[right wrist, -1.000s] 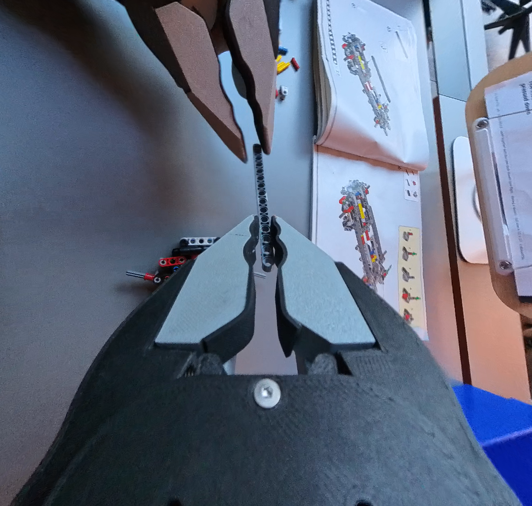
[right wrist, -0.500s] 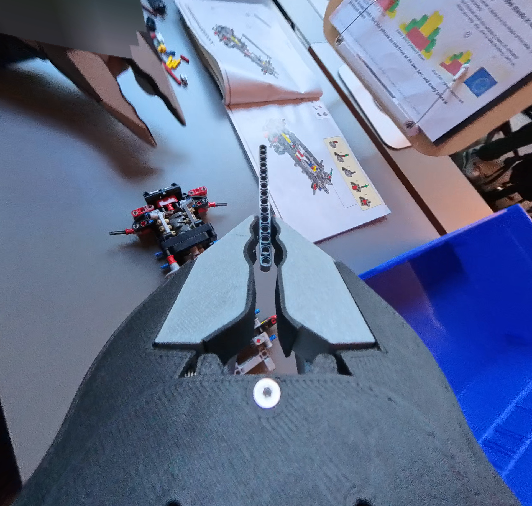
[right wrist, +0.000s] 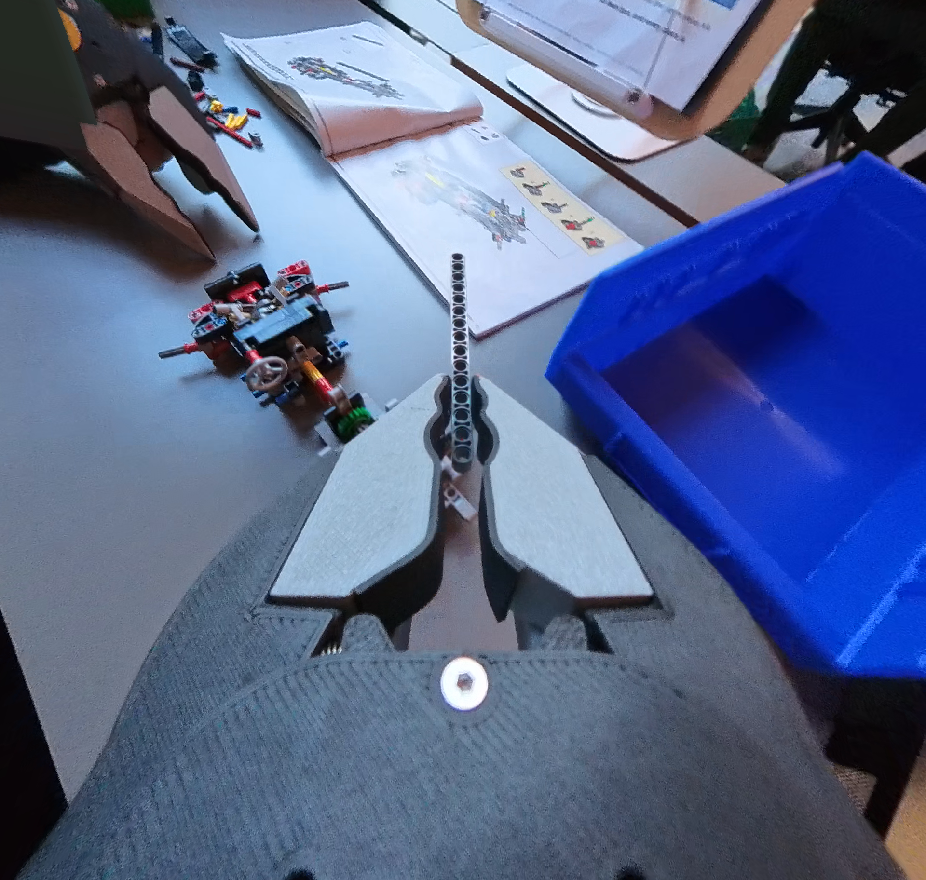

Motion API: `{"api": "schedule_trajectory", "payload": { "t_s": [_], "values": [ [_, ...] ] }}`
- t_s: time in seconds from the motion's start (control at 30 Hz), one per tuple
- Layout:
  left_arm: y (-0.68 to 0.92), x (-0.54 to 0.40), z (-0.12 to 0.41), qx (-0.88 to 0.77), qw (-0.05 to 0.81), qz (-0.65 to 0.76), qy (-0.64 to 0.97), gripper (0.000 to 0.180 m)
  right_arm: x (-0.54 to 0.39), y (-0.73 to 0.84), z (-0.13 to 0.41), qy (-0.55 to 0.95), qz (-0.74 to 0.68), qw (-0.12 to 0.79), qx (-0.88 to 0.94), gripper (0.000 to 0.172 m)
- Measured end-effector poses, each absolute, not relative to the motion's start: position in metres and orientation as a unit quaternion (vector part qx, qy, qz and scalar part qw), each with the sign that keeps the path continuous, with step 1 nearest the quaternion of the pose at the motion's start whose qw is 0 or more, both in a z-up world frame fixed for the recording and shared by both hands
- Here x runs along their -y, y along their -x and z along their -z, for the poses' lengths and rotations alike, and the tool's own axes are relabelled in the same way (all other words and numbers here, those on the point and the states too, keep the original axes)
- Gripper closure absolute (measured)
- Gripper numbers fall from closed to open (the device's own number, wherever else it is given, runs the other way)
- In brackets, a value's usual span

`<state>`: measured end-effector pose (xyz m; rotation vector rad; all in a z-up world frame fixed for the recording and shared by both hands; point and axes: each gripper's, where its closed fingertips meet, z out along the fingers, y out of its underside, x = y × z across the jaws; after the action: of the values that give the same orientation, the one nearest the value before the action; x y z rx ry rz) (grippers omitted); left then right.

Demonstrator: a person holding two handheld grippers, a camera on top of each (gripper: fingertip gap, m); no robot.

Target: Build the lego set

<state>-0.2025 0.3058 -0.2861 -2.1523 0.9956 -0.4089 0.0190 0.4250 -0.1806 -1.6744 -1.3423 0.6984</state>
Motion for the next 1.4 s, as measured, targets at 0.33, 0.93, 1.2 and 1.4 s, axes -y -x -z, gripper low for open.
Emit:
{"api": "schedule_trajectory", "payload": {
  "t_s": [0.33,0.93,1.2,1.4],
  "values": [
    [0.201,-0.306,0.286,-0.373,0.359,0.158,0.841,0.143,-0.438,-0.031,0.185,0.671,-0.401,0.403,0.476,0.167],
    [0.207,-0.301,0.286,-0.365,0.356,0.164,0.845,0.142,-0.448,0.016,0.203,0.664,-0.448,0.374,0.468,0.168],
    [0.208,-0.302,0.286,-0.356,0.354,0.176,0.847,0.146,-0.439,-0.017,0.207,0.689,-0.403,0.389,0.459,0.168],
    [0.209,-0.303,0.285,-0.344,0.349,0.196,0.850,0.148,-0.432,-0.055,0.220,0.724,-0.364,0.388,0.440,0.167]
  ]
}}
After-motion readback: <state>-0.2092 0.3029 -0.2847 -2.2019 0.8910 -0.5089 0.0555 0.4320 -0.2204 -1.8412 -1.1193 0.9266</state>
